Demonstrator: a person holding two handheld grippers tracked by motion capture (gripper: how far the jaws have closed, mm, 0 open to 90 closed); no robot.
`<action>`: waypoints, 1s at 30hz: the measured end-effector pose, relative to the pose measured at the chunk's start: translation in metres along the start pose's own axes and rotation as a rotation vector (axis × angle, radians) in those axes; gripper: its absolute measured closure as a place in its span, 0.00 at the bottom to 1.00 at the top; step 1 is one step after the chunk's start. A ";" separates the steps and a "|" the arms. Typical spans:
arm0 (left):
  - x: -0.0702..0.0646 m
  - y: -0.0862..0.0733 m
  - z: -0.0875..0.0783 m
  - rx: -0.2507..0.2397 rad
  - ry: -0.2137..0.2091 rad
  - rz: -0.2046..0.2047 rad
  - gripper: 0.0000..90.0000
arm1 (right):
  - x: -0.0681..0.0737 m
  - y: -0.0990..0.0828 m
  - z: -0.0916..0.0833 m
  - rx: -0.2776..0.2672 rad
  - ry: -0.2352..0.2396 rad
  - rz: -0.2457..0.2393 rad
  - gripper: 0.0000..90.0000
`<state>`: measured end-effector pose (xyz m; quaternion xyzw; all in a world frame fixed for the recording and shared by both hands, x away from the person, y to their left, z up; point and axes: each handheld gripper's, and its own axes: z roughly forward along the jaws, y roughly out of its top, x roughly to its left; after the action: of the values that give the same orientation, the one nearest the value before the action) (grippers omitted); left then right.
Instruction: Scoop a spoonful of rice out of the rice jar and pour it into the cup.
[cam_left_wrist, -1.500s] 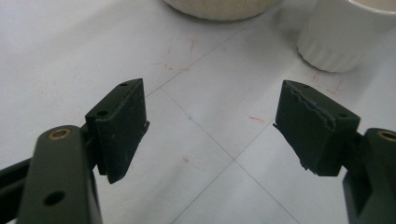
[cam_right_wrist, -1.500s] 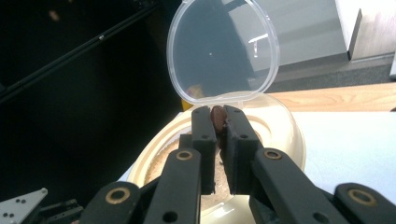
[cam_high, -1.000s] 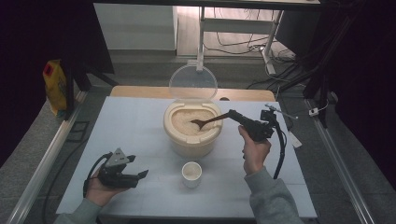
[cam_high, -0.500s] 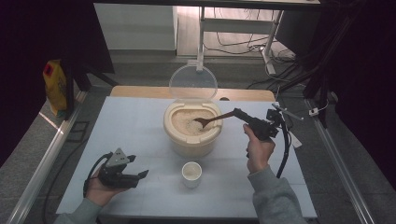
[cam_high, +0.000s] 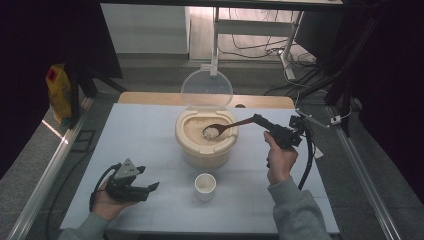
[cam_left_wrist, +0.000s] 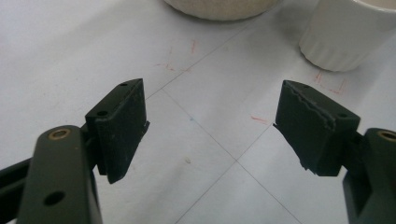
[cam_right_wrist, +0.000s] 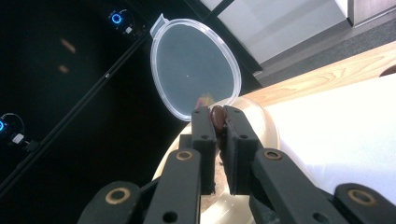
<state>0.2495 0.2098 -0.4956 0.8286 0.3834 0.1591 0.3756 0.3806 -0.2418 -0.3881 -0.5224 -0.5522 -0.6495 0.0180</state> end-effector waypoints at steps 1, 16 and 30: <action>0.000 0.000 0.000 0.000 0.000 0.000 0.27 | 0.000 0.000 -0.001 -0.002 -0.001 0.001 0.93; -0.001 0.001 0.000 0.003 0.003 0.006 0.27 | 0.001 0.003 -0.011 0.002 0.006 0.027 0.93; -0.001 0.002 0.001 0.007 0.005 0.006 0.27 | 0.003 -0.001 -0.028 0.007 0.032 0.052 0.93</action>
<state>0.2509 0.2080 -0.4949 0.8307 0.3822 0.1610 0.3714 0.3602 -0.2605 -0.3821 -0.5261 -0.5405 -0.6550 0.0454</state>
